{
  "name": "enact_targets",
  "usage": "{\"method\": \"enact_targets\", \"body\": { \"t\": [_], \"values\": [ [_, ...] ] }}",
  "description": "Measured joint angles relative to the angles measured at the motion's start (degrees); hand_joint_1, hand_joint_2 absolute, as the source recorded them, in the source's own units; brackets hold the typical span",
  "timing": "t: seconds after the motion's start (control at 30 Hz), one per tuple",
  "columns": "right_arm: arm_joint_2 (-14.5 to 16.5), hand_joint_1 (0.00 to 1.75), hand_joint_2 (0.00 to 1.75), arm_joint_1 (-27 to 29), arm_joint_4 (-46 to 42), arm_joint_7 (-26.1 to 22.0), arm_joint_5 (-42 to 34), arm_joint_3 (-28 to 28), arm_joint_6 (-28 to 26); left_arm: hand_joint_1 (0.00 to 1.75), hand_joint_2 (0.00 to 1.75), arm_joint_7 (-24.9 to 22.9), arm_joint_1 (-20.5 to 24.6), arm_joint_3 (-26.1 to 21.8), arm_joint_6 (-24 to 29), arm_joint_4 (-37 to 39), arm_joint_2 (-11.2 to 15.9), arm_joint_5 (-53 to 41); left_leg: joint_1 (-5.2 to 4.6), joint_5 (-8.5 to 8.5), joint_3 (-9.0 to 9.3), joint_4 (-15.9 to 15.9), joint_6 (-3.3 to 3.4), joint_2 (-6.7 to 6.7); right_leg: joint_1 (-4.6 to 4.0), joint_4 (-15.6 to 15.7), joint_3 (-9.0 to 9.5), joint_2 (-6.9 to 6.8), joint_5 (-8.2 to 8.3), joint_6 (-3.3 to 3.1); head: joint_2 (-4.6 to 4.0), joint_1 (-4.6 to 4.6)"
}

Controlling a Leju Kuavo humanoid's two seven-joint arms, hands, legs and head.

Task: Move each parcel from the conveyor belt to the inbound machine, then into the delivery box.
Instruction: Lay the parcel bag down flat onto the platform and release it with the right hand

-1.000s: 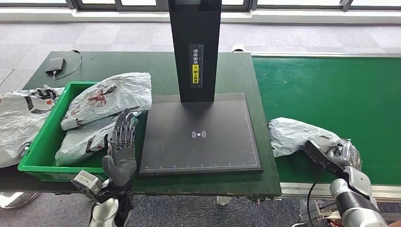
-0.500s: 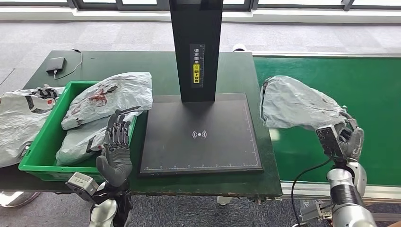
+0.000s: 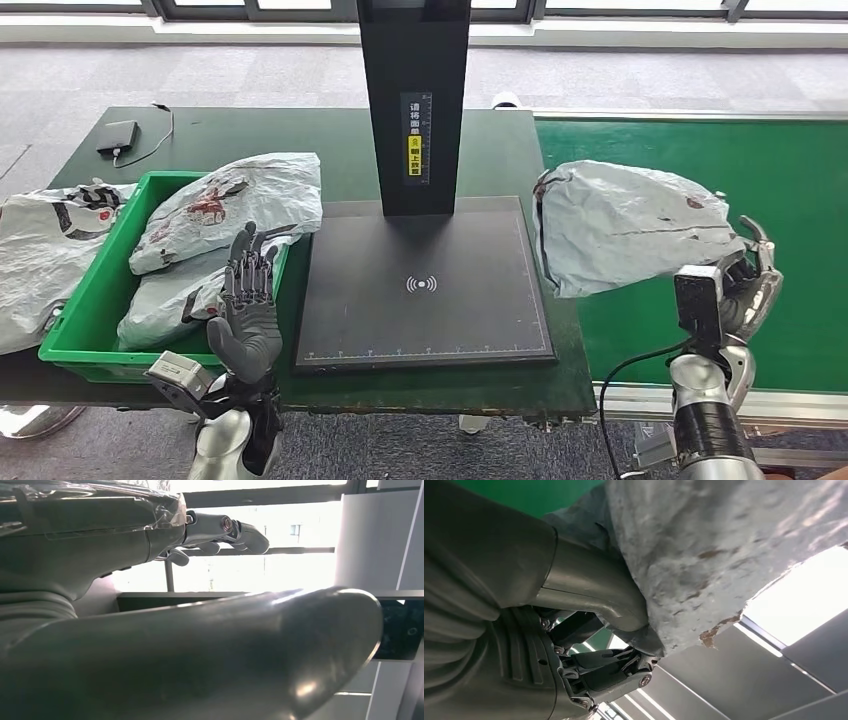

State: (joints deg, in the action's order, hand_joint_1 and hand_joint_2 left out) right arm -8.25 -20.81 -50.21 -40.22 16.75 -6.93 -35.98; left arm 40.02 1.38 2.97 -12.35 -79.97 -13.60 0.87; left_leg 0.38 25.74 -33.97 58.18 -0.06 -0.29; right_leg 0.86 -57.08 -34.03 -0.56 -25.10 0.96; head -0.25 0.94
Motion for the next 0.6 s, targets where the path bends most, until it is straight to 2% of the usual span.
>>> {"method": "enact_targets", "body": {
  "t": [0.3,0.43,0.6],
  "values": [
    [1.17,1.75,1.75,-0.28,-1.46,0.02,0.59,5.55,-1.79,0.0,0.0,0.0,0.68,0.04,0.17,1.06,0.01,0.22,0.0,0.01,-0.08,-0.01,-0.01,0.06,0.0,-0.03,-0.02,0.07,0.01,-0.01,0.01,0.01],
    [6.14,1.75,1.75,-6.09,8.85,0.3,4.96,10.39,0.74,0.0,0.0,0.0,0.8,0.61,0.55,1.34,-0.08,-0.07,0.04,0.0,0.06,-0.03,-0.13,0.54,-0.05,-0.07,-0.18,0.58,0.12,-0.17,0.0,0.0],
    [13.33,1.75,1.75,-9.1,20.08,3.4,9.93,15.43,2.94,0.0,0.0,0.0,1.06,1.15,0.15,1.77,-0.62,-0.73,0.1,-0.12,-0.03,-0.03,-0.3,0.31,-0.09,-0.22,-0.27,0.39,0.1,-0.23,0.0,-0.01]
  ]
}}
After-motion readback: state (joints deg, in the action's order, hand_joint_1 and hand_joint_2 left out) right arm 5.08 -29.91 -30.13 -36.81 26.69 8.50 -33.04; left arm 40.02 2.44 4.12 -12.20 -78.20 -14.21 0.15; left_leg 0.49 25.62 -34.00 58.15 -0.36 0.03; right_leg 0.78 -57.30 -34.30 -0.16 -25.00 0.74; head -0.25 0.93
